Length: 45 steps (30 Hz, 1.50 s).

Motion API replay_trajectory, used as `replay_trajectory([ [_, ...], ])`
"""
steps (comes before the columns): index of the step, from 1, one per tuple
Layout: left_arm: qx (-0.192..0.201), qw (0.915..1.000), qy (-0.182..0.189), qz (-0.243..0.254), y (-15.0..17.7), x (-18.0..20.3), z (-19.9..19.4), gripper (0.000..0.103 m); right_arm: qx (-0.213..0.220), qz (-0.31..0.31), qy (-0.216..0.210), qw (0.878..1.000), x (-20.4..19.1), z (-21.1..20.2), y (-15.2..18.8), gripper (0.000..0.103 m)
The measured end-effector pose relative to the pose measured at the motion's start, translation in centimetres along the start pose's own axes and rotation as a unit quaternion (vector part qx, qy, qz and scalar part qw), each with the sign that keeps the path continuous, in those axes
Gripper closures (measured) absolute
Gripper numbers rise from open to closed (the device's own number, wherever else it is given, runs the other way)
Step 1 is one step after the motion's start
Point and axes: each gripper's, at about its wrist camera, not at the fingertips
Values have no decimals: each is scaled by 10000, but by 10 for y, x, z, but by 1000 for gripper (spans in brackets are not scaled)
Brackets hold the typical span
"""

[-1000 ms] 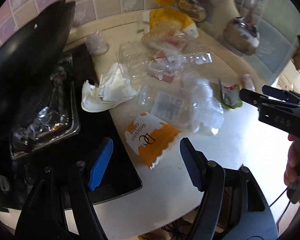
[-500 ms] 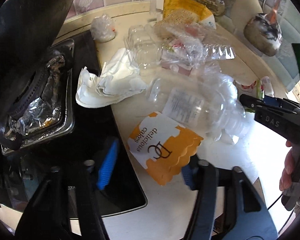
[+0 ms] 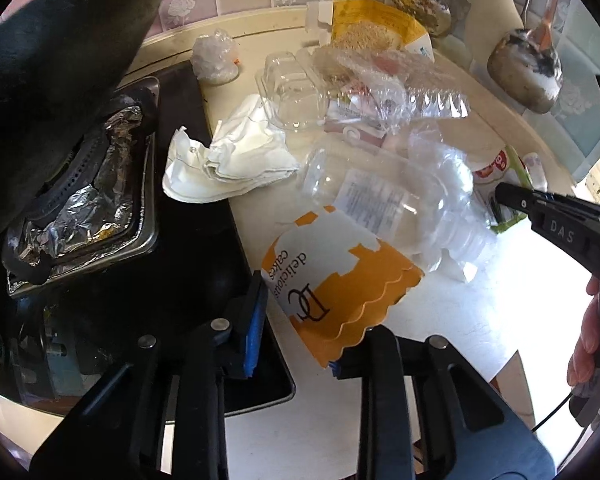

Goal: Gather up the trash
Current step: 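Grasp the orange-and-white paper cake cup with the left tool while the right tool grasps the green snack wrapper, then carry both items down over the bin and open both tools to drop them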

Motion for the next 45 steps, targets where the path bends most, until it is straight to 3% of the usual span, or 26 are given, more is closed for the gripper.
replay_trajectory([
  [7,125,9997,125,-161,-1,-3,-26,81,150,200,-179,9995,7,-27,13,96],
  [20,254,9997,-49,39,19,10,-105,81,529,281,-396,9974,-17,-140,78,96],
  [36,659,9977,163,86,99,-23,-245,81,1041,269,-611,9923,-83,-299,172,96],
  [45,691,9969,302,240,153,-45,-272,81,1050,247,-512,9928,-127,-338,238,96],
])
Point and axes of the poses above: each gripper's, at about its wrist camera, not at the fingertips, and z roughly the way its jaws point, x to its right, y to its underside, and after that the axes turned 7 degrees about -z, right-handed
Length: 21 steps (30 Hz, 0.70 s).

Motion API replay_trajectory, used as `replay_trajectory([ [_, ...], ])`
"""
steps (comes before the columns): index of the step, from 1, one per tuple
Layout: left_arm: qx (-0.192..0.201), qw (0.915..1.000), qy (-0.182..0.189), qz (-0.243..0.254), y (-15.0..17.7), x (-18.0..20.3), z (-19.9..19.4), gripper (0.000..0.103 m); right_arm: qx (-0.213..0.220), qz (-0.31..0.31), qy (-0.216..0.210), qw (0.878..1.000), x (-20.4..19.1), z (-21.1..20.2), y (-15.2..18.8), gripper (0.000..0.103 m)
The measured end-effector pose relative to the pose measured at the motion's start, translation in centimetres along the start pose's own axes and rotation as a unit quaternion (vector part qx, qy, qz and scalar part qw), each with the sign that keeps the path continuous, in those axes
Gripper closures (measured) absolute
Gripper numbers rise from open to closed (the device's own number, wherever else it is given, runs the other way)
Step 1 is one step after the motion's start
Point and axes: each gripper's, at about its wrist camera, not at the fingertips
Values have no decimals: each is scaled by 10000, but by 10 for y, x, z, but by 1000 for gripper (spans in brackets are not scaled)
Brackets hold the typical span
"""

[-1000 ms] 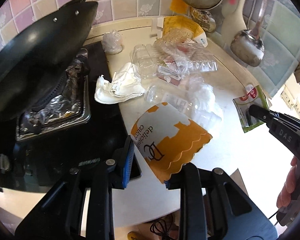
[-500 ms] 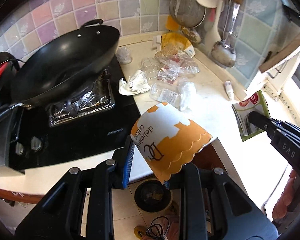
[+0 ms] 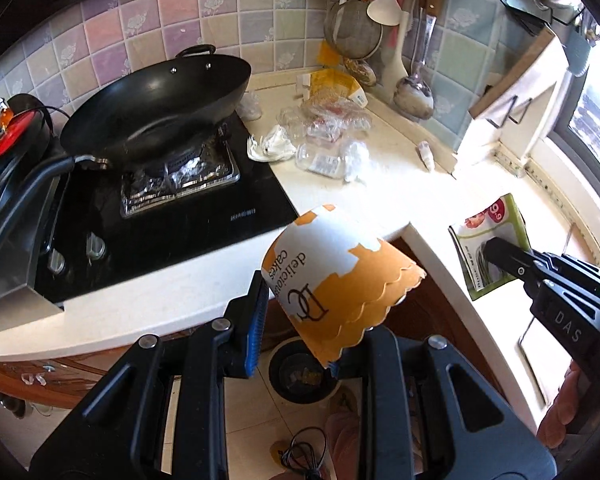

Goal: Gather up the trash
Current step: 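Carry both items down over the bin and open both tools to drop them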

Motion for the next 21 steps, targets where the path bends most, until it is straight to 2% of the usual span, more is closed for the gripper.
replay_trajectory([
  [8,-371,9992,37,132,49,-12,18,81,-369,12,74,9993,-26,7,60,96],
  [21,-1319,9911,-33,161,126,-22,105,81,-1591,210,-46,9870,-33,97,159,96],
])
Point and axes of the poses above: each gripper's, at about its wrist camera, not at the fingertips, and z roughly the way its jaws point, x to its right, y to its underside, and after that the axes turned 7 degrees about -z, right-handed
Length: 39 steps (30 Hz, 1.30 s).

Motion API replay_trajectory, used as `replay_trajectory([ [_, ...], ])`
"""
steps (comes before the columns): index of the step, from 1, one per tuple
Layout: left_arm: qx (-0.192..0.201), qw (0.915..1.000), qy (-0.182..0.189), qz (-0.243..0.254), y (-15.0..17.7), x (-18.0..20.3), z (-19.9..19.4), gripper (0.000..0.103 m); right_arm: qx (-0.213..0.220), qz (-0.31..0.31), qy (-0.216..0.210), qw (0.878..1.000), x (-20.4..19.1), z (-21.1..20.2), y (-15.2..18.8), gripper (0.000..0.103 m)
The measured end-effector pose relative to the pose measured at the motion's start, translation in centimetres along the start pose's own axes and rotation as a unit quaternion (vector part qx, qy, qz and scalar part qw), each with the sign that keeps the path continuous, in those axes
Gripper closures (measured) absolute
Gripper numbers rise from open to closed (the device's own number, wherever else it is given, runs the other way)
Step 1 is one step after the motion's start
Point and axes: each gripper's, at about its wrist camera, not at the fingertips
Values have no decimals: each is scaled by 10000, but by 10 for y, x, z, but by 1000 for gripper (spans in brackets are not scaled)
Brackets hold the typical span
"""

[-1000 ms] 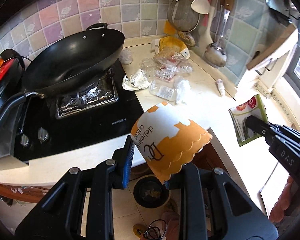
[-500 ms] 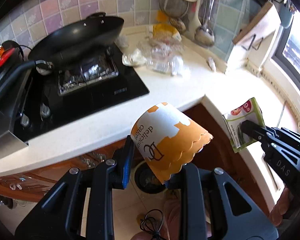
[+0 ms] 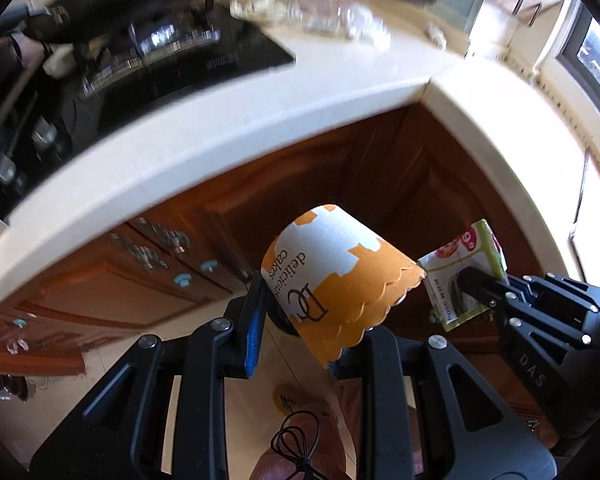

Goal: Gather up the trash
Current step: 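Carry both items down over the bin and open both tools to drop them, then raise both tools back up toward the counter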

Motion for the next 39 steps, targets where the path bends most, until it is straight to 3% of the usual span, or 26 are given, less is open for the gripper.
replay_trajectory([
  [5,-369,9993,-33,-79,15,-2,60,81,-435,31,-58,9990,10,59,20,96],
  [10,-663,9973,57,-302,33,-9,147,81,-818,-31,-163,9965,23,144,43,96],
  [21,-1357,9903,-194,-223,99,-26,376,81,-1716,31,31,9852,59,395,102,96],
  [22,-1499,9884,-149,-210,104,-29,390,75,-1811,-24,31,9834,59,415,105,95],
  [24,-1981,9799,-4,-256,117,-36,425,53,-2048,-195,70,9786,59,452,111,88],
  [25,-2106,9771,-11,-301,120,-38,435,43,-2126,-276,94,9767,61,465,114,78],
  [26,-2157,9758,-32,-347,124,-41,443,42,-2171,-364,137,9754,62,478,114,65],
  [29,-2238,9735,-232,-402,130,-48,459,39,-2070,-542,241,9765,64,492,118,48],
  [32,-2349,9692,-483,-553,134,-51,463,39,-1991,-583,241,9780,65,491,119,38],
  [39,-2168,9736,-435,-563,131,-56,438,39,-2023,-520,188,9778,59,475,122,37],
])
Point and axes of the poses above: each gripper's, at about its wrist camera, not at the fingertips, and z roughly the way its jaws point, x to its right, y to its underside, and after that the axes turned 7 degrees about -z, right-handed
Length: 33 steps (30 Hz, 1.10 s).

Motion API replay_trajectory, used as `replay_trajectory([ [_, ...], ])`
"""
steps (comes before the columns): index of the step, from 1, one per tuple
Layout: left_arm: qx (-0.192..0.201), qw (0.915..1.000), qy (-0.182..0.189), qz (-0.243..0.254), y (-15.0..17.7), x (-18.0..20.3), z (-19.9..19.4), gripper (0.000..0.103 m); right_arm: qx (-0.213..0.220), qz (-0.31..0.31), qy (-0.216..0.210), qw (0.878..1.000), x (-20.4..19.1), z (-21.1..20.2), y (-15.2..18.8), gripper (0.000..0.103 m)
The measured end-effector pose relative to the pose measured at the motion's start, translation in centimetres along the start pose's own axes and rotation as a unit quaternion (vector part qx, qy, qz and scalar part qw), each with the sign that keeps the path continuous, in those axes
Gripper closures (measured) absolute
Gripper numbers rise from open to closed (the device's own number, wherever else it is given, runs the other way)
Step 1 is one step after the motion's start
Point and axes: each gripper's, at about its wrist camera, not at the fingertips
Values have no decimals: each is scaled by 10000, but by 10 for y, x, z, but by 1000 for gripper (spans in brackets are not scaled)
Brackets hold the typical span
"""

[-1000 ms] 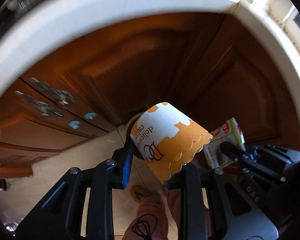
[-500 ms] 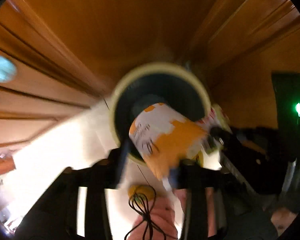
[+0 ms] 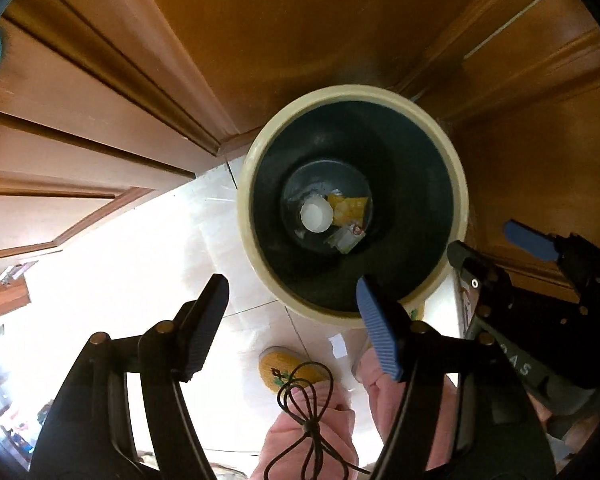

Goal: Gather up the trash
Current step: 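Raise both tools back up toward the counter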

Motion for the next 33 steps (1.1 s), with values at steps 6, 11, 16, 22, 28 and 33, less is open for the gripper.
replay_trajectory([
  [6,148,9999,25,-38,9,4,-45,39,1,157,-20,9999,-5,-40,11,37],
  [11,312,9994,122,-50,22,4,-107,39,63,263,45,9996,-1,-100,24,37],
  [16,668,9975,214,86,42,10,-203,39,232,409,36,9989,3,-179,35,37],
  [22,1351,9895,422,293,64,17,-333,39,686,369,9,9970,0,-304,49,37],
  [28,2025,9766,510,512,79,18,-445,39,1345,530,6,9895,-7,-440,66,36],
  [33,2494,9649,600,555,89,11,-522,39,2048,589,170,9769,-20,-548,82,27],
])
Point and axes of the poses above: each gripper's, at about its wrist camera, not at the fingertips, and z roughly the way its jaws point, x to its right, y to its underside, and after that the axes turned 7 degrees about -z, right-handed
